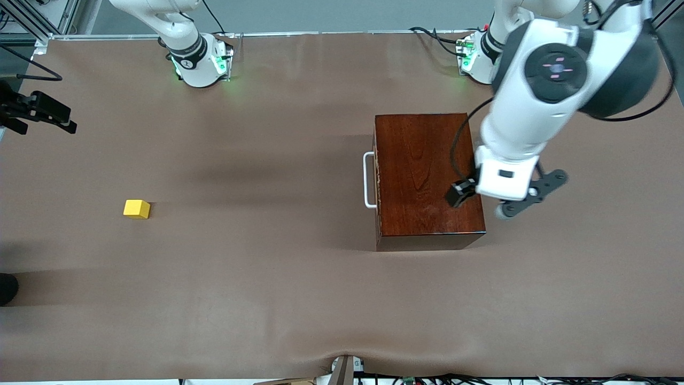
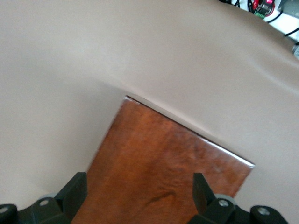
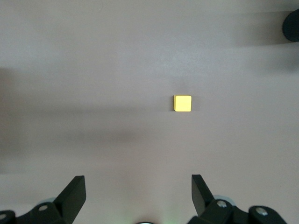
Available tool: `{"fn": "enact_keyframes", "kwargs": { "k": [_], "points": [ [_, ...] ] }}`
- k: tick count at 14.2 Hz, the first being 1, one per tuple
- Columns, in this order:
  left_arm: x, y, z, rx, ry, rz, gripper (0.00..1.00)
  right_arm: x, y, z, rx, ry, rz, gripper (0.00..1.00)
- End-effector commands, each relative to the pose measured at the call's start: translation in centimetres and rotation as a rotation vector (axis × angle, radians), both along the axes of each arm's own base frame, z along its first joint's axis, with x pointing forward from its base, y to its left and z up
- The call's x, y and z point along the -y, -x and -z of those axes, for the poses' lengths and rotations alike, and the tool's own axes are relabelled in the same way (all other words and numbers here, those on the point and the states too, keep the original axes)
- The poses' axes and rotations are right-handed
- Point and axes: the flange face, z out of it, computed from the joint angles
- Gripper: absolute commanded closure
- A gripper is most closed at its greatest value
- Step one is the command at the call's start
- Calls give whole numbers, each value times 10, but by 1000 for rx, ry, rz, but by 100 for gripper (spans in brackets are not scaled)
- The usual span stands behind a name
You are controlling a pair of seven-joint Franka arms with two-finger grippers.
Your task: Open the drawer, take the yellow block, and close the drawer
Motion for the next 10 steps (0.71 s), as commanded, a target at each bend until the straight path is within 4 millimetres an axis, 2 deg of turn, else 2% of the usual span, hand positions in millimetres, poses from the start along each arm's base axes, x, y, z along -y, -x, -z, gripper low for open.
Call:
{"fn": "enact_keyframes", "kwargs": {
  "k": [1,3,5,9,10],
  "points": [
    [-46,28,-17,-27,6,97,0,-1,8,-4,-23,11,-12,0],
    [-82,31,-26,-29,11,170,0,-1,9,-5,-22,11,-14,0],
    [-102,29,-29,-46,8,235,0,-1,9,-5,-22,11,-15,0],
    [-125,30,-41,-48,12,315,0,-2,9,-6,-19,7,-16,0],
    [-145,29,-45,-46,17,327,0,-2,8,-7,-16,5,-18,0]
  ]
}}
